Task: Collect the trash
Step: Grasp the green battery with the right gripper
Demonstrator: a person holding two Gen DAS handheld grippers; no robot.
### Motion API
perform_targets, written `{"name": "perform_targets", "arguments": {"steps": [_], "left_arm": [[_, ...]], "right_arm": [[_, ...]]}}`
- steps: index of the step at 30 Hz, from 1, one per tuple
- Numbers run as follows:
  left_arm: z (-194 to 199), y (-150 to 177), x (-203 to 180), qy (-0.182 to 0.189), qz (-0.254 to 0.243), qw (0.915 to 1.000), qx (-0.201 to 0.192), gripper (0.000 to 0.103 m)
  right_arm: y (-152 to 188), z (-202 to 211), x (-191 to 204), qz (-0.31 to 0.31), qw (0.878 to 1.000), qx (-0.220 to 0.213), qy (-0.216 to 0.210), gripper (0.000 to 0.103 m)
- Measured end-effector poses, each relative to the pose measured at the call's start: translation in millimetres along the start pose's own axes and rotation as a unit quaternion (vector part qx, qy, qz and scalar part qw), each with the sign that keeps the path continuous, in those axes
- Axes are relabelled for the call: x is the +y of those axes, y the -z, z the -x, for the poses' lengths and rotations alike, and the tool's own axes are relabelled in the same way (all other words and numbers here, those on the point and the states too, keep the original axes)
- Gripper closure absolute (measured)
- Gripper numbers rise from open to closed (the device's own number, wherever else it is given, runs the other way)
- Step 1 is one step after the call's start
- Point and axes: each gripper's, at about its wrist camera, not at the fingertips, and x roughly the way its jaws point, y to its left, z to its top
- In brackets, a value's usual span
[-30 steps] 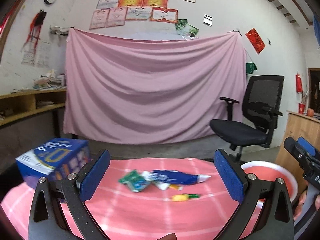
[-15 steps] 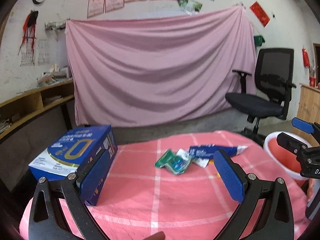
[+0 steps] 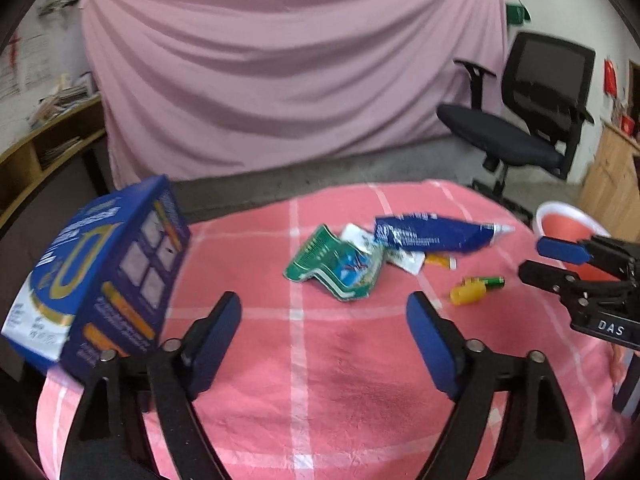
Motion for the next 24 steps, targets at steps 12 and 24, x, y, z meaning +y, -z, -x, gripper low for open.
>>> {"name": "perform_targets", "arguments": {"steps": [12, 24], "left_arm": [[-39, -9, -9, 0.01, -0.061, 0.9959, 0.066, 0.046], [-56, -16, -19, 0.001, -0.102, 0.9916, 0.079, 0.062]], "right_arm": [[-6, -40, 1, 0.016, 0.995, 0.083, -0.048, 0.054], [-9, -47, 1, 0.016, 0.994, 0.094, -0.055, 0.07]]}}
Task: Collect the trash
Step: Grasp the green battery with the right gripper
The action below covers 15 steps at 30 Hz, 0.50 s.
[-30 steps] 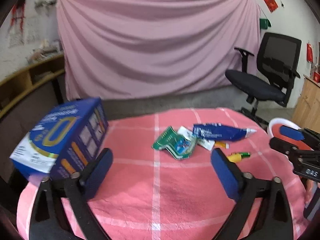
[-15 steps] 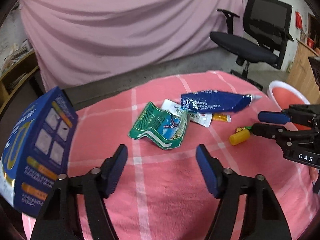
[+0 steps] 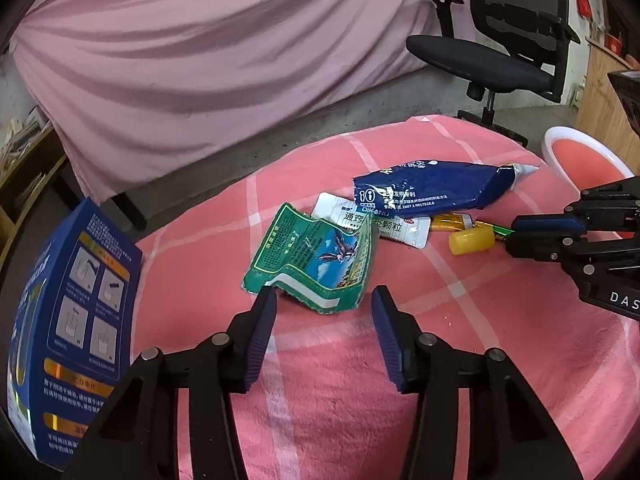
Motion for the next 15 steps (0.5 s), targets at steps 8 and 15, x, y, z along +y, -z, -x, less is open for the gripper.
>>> {"name": "perform_targets", "arguments": {"steps": [8, 15], "left_arm": [[-5, -4, -8, -0.003, -0.023, 0.9997, 0.002, 0.083], [-3, -1, -13, -0.006, -0.033, 0.9994, -0.005, 0.09]], "right_arm": [[1, 1, -1, -0.012, 1.0, -0.004, -0.009, 0.072], [3, 5, -2, -0.021, 1.0, -0.01, -0.016, 0.072]]}}
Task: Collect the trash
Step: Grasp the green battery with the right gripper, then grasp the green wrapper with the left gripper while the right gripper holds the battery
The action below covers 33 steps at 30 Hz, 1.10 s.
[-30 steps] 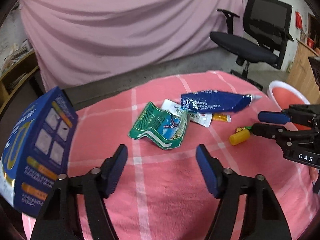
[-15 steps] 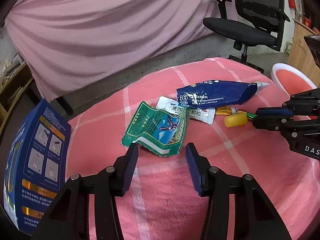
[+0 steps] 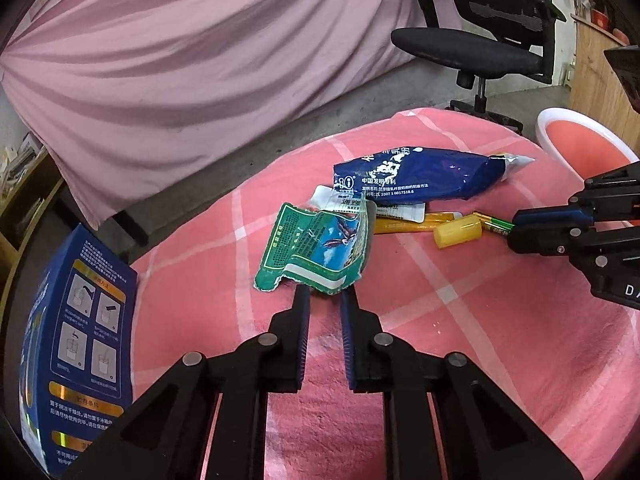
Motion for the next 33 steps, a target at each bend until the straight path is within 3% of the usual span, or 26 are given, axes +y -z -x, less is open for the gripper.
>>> {"name": "perform_targets", "arguments": {"steps": [8, 14, 16, 23, 24, 27, 28, 33], "left_arm": [[4, 0, -1, 0.014, 0.0, 0.9999, -0.01, 0.088], [7, -2, -7, 0.014, -0.013, 0.9996, -0.02, 0.072], [6, -2, -7, 0.013, -0.014, 0.9996, -0.022, 0.071], [-10, -9, -22, -0.031, -0.063, 0.9975, -0.011, 0.071], [-12, -8, -25, -0.038, -0.069, 0.9968, -0.009, 0.072], [-15, -6, -28, -0.038, -0.084, 0.9958, -0.006, 0.095], [-16, -6, -29, -0.043, -0.087, 0.9953, -0.007, 0.098], [-4, -1, -23, -0.04, -0.055, 0.9974, -0.023, 0.102]], "right_arm": [[2, 6, -11, -0.026, 1.0, -0.014, -0.001, 0.073], [2, 6, -14, -0.035, 0.999, -0.015, -0.006, 0.073], [1, 6, -12, -0.033, 0.999, -0.014, -0.007, 0.073], [3, 6, -16, -0.035, 0.999, -0.013, -0.011, 0.073], [3, 6, -16, -0.036, 0.999, -0.013, -0.011, 0.072], [3, 6, -16, -0.034, 0.999, -0.014, -0.009, 0.073], [4, 7, -15, -0.033, 0.999, -0.016, -0.005, 0.073], [6, 16, -13, -0.03, 0.999, -0.035, -0.001, 0.073]]}}
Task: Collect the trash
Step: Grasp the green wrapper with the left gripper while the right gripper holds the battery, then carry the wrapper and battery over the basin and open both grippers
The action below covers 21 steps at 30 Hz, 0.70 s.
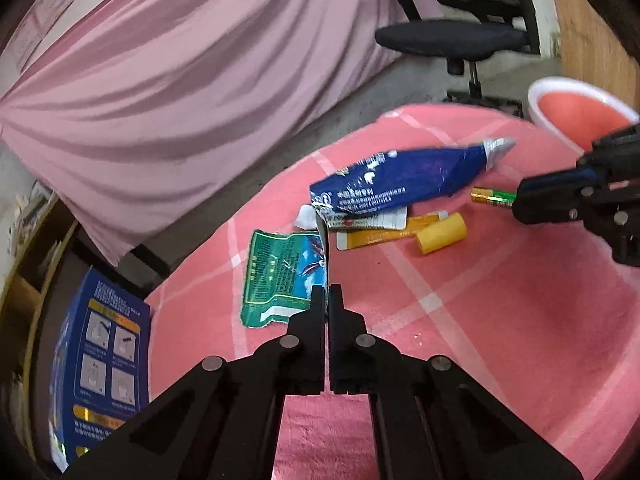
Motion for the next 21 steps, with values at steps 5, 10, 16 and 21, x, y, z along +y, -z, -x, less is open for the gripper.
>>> {"name": "perform_targets", "arguments": {"steps": [5, 10, 16, 21], "left_arm": [[32, 9, 12, 0.03, 0.084, 0.9951, -0.042, 0.103], [75, 14, 14, 0.068, 0.172, 0.9775, -0.102, 0.103], [126, -3, 3, 0.093, 0.219, 0.9536, -0.185, 0.103], [165, -29, -16, 0.11, 0.209, 0.9355, -0.263, 0.103]], "right_arm": [[5, 20, 0, -0.006, 0.999, -0.041, -0.004, 0.073], [17, 63, 8, 0.0, 0.991, -0.137, 0.002, 0.073], [35, 120, 11, -0.001, 0.965, -0.261, 0.026, 0.073], [51, 167, 5, -0.002, 0.928, -0.364, 0.076, 0.073]]}}
